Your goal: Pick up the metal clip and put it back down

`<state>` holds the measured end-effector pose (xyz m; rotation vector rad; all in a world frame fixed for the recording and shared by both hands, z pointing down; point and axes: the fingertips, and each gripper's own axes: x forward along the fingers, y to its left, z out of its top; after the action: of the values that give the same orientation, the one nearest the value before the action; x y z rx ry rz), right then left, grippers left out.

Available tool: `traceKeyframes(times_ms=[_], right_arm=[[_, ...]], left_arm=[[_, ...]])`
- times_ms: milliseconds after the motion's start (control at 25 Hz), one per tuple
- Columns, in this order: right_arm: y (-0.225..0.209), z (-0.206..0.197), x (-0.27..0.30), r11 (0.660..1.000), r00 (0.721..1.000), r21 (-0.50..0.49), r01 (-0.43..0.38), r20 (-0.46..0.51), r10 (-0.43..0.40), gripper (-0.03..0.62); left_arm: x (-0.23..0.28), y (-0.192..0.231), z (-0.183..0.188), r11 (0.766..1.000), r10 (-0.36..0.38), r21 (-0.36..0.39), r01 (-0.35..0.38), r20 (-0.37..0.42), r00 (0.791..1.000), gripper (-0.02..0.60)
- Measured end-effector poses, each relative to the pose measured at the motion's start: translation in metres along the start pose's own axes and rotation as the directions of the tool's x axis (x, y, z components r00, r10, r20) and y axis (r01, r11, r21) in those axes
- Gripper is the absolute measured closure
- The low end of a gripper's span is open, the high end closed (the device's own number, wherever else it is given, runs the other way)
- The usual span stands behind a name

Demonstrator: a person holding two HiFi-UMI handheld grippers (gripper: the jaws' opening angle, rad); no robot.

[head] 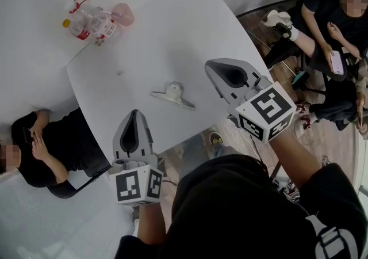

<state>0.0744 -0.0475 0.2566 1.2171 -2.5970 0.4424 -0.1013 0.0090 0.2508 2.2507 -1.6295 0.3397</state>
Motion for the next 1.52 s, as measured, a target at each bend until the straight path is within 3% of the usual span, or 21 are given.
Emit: traceKeyframes(times_ms=[600, 760, 1000, 1400, 1440, 1520], right_arm=[[0.023, 0.025, 0.037, 0.995, 0.998, -0.099, -0.003, -0.061, -0.003, 0.577], [0.040, 0.024, 0.039, 0.986, 0.994, -0.149, -0.072, -0.094, 0.059, 0.576], [0.078, 0.019, 0.036, 0.929, 0.973, -0.310, -0.201, -0.173, 0.153, 0.576], [0.092, 0.023, 0.035, 0.931, 0.949, -0.251, -0.266, -0.235, 0.208, 0.572], [0.092, 0.023, 0.035, 0.929, 0.946, -0.251, -0.273, -0.247, 0.211, 0.563], [0.092, 0.020, 0.034, 0.925, 0.937, -0.251, -0.286, -0.276, 0.215, 0.453]], left_arm=[[0.020, 0.034, 0.011, 0.994, -0.108, -0.014, 0.108, -0.002, 0.994, 0.561], [0.022, 0.046, 0.008, 0.993, -0.117, -0.030, 0.117, 0.004, 0.993, 0.561], [0.027, 0.068, 0.002, 0.991, -0.123, -0.045, 0.123, 0.012, 0.992, 0.561], [0.033, 0.091, 0.007, 0.989, -0.132, -0.057, 0.134, 0.023, 0.991, 0.561], [0.034, 0.092, 0.007, 0.989, -0.131, -0.062, 0.132, 0.024, 0.991, 0.561], [0.033, 0.093, 0.007, 0.989, -0.129, -0.069, 0.130, 0.027, 0.991, 0.561]])
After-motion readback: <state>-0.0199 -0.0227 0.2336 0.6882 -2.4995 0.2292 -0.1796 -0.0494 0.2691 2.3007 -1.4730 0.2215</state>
